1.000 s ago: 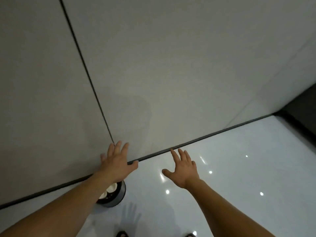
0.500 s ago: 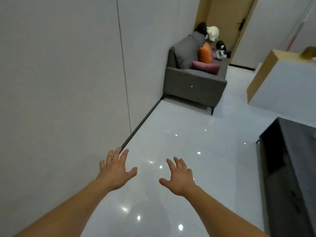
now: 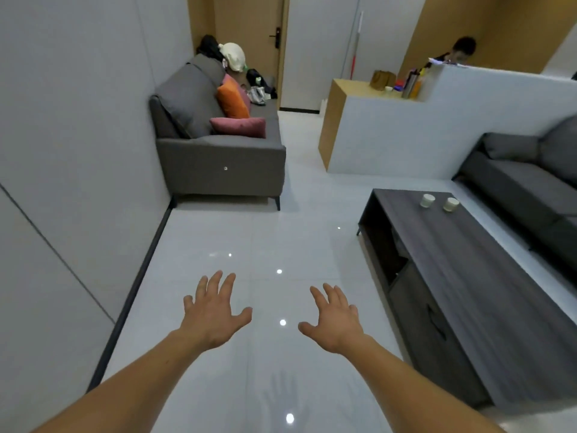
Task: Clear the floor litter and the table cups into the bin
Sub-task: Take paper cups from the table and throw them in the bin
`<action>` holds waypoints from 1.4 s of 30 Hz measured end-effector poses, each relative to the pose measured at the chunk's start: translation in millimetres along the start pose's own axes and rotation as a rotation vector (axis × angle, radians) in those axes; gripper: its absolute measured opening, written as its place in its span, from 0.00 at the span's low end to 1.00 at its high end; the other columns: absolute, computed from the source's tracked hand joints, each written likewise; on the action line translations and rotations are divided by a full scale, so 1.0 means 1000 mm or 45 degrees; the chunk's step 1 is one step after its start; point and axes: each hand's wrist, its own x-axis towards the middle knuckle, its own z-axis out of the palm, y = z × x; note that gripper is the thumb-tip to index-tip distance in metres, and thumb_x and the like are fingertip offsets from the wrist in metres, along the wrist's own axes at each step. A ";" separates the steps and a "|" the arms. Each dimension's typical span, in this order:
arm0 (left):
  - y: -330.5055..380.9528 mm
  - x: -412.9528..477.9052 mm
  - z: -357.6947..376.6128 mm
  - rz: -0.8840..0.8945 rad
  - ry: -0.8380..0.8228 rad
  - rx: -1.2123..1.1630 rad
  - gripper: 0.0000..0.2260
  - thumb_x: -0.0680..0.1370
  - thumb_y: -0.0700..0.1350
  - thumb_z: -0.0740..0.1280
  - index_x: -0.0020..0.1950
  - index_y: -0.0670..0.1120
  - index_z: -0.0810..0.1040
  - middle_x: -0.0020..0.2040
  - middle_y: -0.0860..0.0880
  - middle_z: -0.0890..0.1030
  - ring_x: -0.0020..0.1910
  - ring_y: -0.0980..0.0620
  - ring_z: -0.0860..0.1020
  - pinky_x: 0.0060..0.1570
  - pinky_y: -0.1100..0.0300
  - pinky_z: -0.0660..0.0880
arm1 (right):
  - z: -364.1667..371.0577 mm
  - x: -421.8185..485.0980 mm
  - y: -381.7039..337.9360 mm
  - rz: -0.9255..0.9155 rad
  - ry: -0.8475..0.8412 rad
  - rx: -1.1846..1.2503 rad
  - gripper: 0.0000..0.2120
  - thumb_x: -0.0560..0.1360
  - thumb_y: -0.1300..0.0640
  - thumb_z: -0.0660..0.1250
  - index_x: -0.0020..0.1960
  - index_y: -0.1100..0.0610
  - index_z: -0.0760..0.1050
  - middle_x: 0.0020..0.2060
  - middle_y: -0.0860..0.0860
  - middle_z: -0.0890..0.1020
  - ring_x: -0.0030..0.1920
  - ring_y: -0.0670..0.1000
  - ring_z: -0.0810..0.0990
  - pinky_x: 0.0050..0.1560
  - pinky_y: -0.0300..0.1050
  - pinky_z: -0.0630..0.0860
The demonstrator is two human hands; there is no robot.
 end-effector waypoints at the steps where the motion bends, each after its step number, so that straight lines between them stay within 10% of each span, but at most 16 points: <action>1: 0.006 0.021 -0.004 0.058 -0.002 0.005 0.38 0.74 0.68 0.55 0.78 0.54 0.43 0.79 0.51 0.43 0.77 0.46 0.40 0.72 0.42 0.49 | -0.005 0.012 0.006 0.052 0.021 0.026 0.42 0.75 0.34 0.59 0.79 0.46 0.42 0.79 0.50 0.43 0.78 0.54 0.38 0.75 0.61 0.47; 42: 0.529 0.815 0.013 0.876 -0.305 0.228 0.39 0.74 0.65 0.59 0.78 0.51 0.47 0.78 0.50 0.51 0.77 0.47 0.47 0.72 0.43 0.52 | -0.286 0.584 0.457 0.848 0.052 0.360 0.42 0.75 0.36 0.62 0.79 0.47 0.42 0.79 0.49 0.44 0.78 0.53 0.42 0.74 0.62 0.51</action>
